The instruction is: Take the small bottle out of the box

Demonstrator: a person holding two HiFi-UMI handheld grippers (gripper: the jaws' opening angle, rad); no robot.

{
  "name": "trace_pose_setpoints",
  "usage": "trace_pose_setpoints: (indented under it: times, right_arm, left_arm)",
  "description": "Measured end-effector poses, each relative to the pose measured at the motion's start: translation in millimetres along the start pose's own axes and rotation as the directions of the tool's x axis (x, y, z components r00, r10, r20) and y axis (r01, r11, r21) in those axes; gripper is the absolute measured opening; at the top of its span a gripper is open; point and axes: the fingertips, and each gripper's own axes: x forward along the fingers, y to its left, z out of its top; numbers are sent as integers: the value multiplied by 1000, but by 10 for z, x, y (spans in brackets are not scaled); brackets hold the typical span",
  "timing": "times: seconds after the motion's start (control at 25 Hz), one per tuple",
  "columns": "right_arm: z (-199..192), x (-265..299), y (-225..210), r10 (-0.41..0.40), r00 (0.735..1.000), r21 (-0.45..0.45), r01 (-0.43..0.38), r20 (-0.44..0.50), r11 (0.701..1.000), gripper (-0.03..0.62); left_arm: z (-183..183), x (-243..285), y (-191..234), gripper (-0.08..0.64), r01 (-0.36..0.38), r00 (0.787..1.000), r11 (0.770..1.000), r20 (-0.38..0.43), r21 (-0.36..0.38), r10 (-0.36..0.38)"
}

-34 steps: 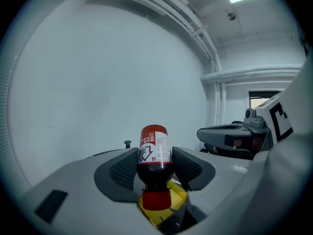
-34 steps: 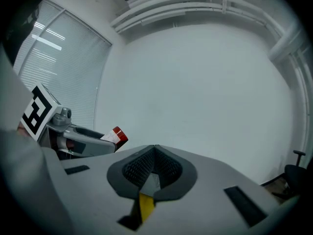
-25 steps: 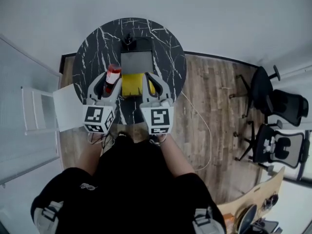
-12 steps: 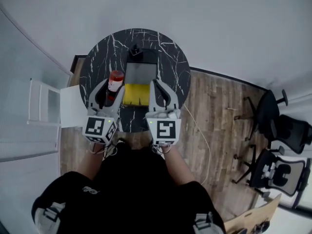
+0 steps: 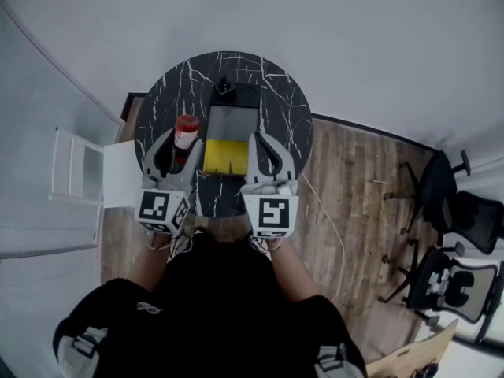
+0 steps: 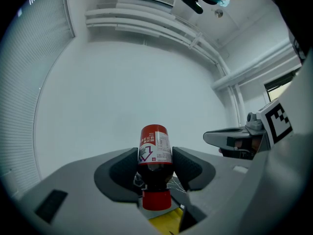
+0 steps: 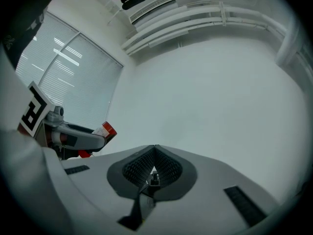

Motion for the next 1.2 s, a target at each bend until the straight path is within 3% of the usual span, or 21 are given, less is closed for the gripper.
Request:
trace_pose_setpoints:
  times: [1.2]
  right_arm:
    - [27,-110,-27,-28,1000,-27,27,-13,999,-5]
  left_arm:
    - [-5,-25,-88,210,29,1000,1000,-4,5,-29]
